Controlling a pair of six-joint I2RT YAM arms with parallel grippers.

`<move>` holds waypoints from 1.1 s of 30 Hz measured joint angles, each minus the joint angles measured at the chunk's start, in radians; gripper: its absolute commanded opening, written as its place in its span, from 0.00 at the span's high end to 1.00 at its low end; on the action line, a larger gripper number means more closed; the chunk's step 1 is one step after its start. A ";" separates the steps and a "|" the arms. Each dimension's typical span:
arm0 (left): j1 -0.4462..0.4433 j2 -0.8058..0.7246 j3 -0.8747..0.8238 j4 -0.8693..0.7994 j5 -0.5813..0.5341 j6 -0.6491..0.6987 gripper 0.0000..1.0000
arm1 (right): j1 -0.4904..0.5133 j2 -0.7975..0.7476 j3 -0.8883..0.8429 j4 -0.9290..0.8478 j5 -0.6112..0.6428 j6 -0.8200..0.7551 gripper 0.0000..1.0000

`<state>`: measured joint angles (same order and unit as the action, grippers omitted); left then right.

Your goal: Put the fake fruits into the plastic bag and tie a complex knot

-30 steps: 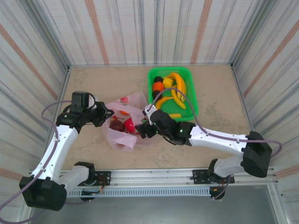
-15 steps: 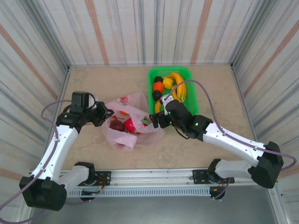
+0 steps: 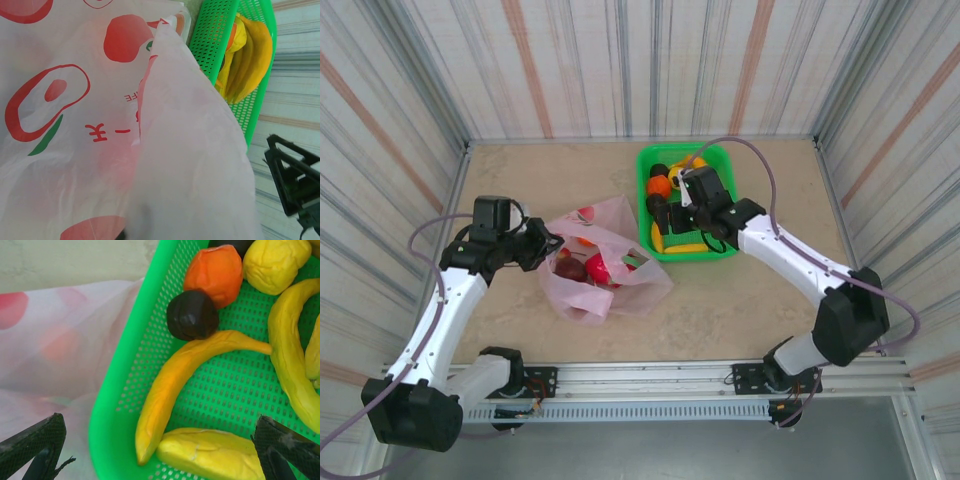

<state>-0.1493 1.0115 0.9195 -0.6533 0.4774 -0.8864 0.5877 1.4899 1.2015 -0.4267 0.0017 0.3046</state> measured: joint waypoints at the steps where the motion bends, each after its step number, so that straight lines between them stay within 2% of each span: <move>1: 0.000 0.000 0.000 0.000 -0.003 0.002 0.99 | -0.010 0.019 0.011 -0.003 -0.005 -0.003 0.01; 8: 0.002 0.000 0.000 -0.004 -0.031 0.048 0.99 | -0.072 0.171 0.101 -0.010 -0.042 -0.028 0.01; 12: 0.032 0.000 0.000 -0.019 -0.036 0.090 0.99 | -0.090 0.246 0.143 -0.013 -0.056 -0.029 0.01; 17: 0.071 0.000 0.000 -0.035 -0.034 0.129 0.98 | -0.096 0.348 0.222 -0.019 -0.062 -0.053 0.08; 24: 0.072 0.000 -0.004 -0.047 -0.024 0.141 0.98 | -0.096 0.516 0.378 -0.041 -0.064 -0.081 0.19; 33: 0.072 0.000 -0.010 -0.049 -0.011 0.141 0.98 | -0.098 0.615 0.453 -0.058 -0.076 -0.089 0.26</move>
<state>-0.0776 1.0115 0.9092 -0.7025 0.4660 -0.7452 0.4892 2.1044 1.6543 -0.4850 -0.0738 0.2153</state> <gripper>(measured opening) 0.043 0.751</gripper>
